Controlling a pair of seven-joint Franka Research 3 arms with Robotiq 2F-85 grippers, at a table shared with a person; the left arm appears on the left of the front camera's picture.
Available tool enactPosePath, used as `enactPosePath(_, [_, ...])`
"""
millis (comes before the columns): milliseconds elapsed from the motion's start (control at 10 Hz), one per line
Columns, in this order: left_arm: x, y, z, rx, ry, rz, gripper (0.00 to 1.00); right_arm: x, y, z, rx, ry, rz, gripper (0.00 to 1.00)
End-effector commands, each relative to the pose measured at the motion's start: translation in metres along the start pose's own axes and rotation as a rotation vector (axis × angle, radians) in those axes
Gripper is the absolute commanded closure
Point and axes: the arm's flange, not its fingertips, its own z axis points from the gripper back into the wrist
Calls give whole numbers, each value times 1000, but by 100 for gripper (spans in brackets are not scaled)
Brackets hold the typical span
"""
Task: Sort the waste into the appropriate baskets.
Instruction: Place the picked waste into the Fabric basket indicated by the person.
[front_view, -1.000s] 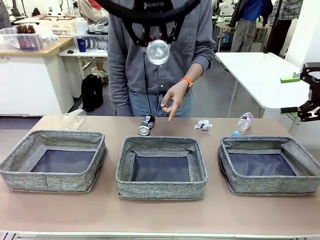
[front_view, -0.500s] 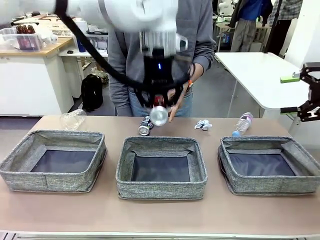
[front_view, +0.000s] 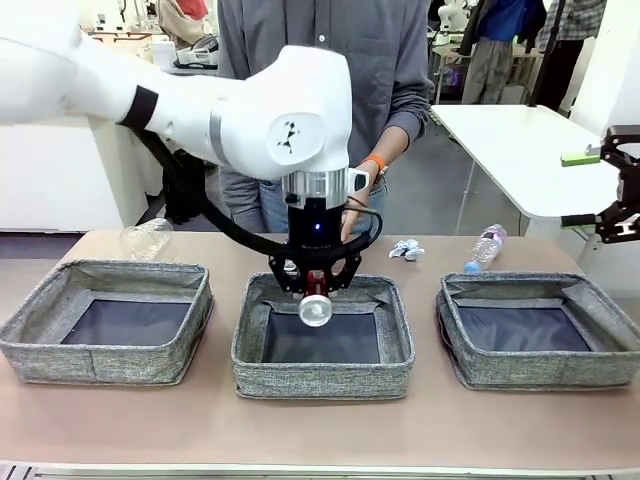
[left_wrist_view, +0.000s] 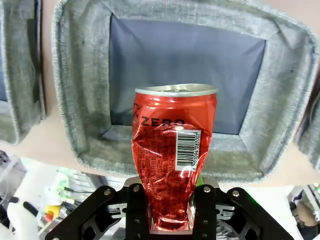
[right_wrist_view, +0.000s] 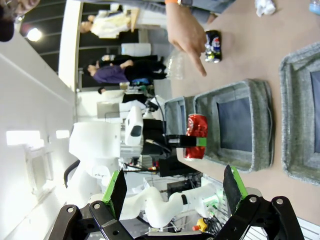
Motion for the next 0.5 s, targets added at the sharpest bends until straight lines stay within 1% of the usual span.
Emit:
enactPosePath(0, [-6,1,2,2,-26,-14,72,3,1,-2,29,-7,26,0])
enactPosePath(400, [-4,-2,0,-4,-18,-16,72,3,1,-2,29,-7,26,0])
